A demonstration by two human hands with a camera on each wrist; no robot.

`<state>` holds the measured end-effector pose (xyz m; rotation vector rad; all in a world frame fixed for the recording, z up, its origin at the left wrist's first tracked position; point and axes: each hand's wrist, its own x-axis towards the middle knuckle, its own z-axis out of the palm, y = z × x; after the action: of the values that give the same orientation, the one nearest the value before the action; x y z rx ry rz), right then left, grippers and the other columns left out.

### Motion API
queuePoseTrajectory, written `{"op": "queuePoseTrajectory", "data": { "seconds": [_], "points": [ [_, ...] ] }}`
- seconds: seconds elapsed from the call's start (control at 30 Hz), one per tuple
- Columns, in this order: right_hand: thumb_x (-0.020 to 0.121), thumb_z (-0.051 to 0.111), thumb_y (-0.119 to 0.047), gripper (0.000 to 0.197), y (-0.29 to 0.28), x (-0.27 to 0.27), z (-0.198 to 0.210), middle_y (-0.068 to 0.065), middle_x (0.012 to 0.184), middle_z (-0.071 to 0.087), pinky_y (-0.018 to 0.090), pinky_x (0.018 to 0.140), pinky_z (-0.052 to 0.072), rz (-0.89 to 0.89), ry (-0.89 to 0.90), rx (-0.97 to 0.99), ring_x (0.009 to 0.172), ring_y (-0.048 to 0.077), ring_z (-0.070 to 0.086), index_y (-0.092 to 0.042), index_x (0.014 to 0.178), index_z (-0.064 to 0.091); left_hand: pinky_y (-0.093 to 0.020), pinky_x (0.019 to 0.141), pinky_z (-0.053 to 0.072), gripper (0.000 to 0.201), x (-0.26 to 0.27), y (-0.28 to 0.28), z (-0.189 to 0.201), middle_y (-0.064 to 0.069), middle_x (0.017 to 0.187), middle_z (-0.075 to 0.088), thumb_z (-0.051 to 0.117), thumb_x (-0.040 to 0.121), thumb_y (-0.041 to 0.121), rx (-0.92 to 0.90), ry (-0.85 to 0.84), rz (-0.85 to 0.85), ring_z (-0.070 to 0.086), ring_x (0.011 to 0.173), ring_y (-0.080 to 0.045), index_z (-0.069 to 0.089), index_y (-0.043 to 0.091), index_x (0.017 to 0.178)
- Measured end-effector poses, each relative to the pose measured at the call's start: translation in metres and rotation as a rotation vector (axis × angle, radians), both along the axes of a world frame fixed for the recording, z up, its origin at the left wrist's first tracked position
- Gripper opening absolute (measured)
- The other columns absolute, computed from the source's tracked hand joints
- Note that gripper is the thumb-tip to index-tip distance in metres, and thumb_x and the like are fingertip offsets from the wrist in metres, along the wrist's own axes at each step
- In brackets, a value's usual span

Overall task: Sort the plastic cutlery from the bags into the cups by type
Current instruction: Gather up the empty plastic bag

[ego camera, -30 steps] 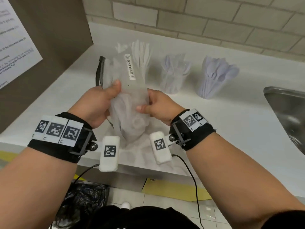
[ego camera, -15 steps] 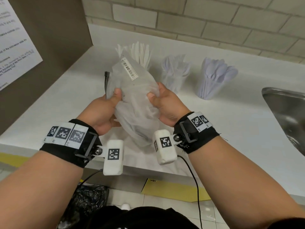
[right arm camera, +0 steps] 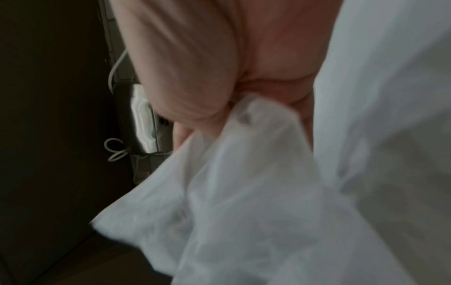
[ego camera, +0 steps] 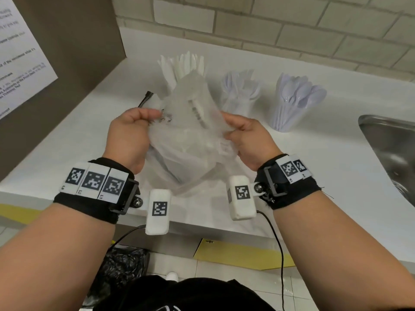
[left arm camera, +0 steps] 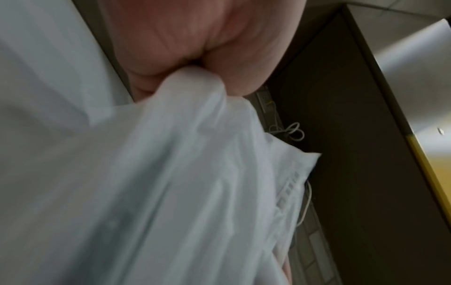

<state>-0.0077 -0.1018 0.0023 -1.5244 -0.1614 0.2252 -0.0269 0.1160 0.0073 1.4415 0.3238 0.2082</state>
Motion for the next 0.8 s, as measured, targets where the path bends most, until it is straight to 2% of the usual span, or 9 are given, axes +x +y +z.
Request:
{"op": "queuePoseTrajectory", "data": {
  "seconds": [0.07,0.17,0.27,0.37,0.43,0.53,0.63,0.7,0.8],
  "points": [
    [0.074,0.079,-0.019,0.068,-0.004,-0.007,0.007,-0.001,0.141,0.05,0.037,0.111,0.037,0.183,-0.031,-0.235,0.129,0.014,0.049,-0.027,0.136,0.052,-0.028,0.077,0.056,0.019,-0.004,-0.001,0.01,-0.001,0.09,0.073,0.061,0.086,0.003,-0.186,0.009,-0.156,0.069,0.089,-0.018,0.068,0.011,0.102],
    [0.061,0.088,-0.034,0.101,0.003,-0.015,0.013,-0.005,0.135,0.042,0.024,0.104,0.037,0.344,-0.102,-0.764,0.123,0.008,0.041,-0.037,0.145,0.031,-0.027,0.076,0.057,0.059,-0.012,-0.001,0.022,-0.004,0.1,0.072,0.069,0.071,-0.003,-0.377,-0.027,-0.401,0.07,0.09,-0.016,0.052,0.006,0.126],
    [0.073,0.081,-0.022,0.055,0.017,-0.015,0.011,0.004,0.105,0.068,0.029,0.075,0.059,0.254,-0.157,-0.703,0.088,0.024,0.068,-0.02,0.123,0.058,-0.023,0.077,0.055,0.072,-0.013,-0.006,0.023,-0.008,0.118,0.064,0.067,0.07,-0.013,-0.319,-0.062,-0.527,0.069,0.097,-0.016,0.041,0.007,0.134],
    [0.079,0.074,-0.006,0.026,0.017,-0.012,0.009,0.001,0.08,0.07,0.037,0.072,0.06,0.092,-0.151,-0.567,0.066,0.021,0.069,-0.018,0.099,0.062,-0.021,0.079,0.054,0.062,-0.008,-0.003,0.015,-0.006,0.121,0.061,0.069,0.078,-0.005,-0.023,-0.018,-0.377,0.065,0.107,-0.018,0.047,0.013,0.133],
    [0.078,0.074,0.0,0.034,0.016,-0.012,0.01,-0.001,0.088,0.068,0.032,0.079,0.057,0.034,-0.131,-0.407,0.078,0.017,0.067,-0.022,0.1,0.06,-0.025,0.08,0.051,0.032,-0.005,0.004,0.005,-0.001,0.107,0.064,0.07,0.085,0.016,0.377,0.002,-0.283,0.062,0.108,-0.022,0.06,0.021,0.114],
    [0.079,0.074,-0.004,0.041,0.018,-0.01,0.007,0.002,0.118,0.055,0.035,0.102,0.047,0.003,-0.239,-0.432,0.11,0.019,0.057,-0.014,0.116,0.059,-0.029,0.096,0.043,0.014,-0.009,0.007,-0.005,0.008,0.119,0.047,0.063,0.089,0.038,0.843,0.048,-0.331,0.045,0.119,-0.014,0.062,0.029,0.1],
    [0.082,0.071,-0.006,0.057,0.023,-0.007,0.007,-0.003,0.132,0.045,0.03,0.11,0.038,-0.037,-0.321,-0.412,0.124,0.014,0.048,-0.01,0.134,0.049,-0.02,0.066,0.046,0.024,-0.015,-0.004,-0.004,0.006,0.095,0.06,0.062,0.091,0.028,0.482,0.008,-0.44,0.055,0.082,-0.015,0.051,0.019,0.11],
    [0.082,0.071,-0.006,0.048,0.028,-0.006,0.009,0.004,0.123,0.059,0.029,0.1,0.047,-0.077,-0.336,-0.402,0.114,0.017,0.057,-0.01,0.126,0.054,-0.021,0.054,0.048,0.046,-0.02,-0.01,-0.001,-0.002,0.088,0.064,0.073,0.081,0.033,0.194,-0.023,-0.533,0.056,0.067,-0.016,0.042,0.026,0.115],
    [0.079,0.071,-0.006,0.034,0.038,-0.011,0.01,0.014,0.101,0.063,0.028,0.074,0.05,-0.071,-0.415,-0.485,0.088,0.021,0.06,-0.006,0.11,0.057,-0.041,0.067,0.059,0.067,-0.024,-0.019,-0.001,-0.003,0.117,0.061,0.08,0.074,0.029,-0.006,-0.063,-0.59,0.071,0.086,-0.024,0.036,0.045,0.122]
  ]
}}
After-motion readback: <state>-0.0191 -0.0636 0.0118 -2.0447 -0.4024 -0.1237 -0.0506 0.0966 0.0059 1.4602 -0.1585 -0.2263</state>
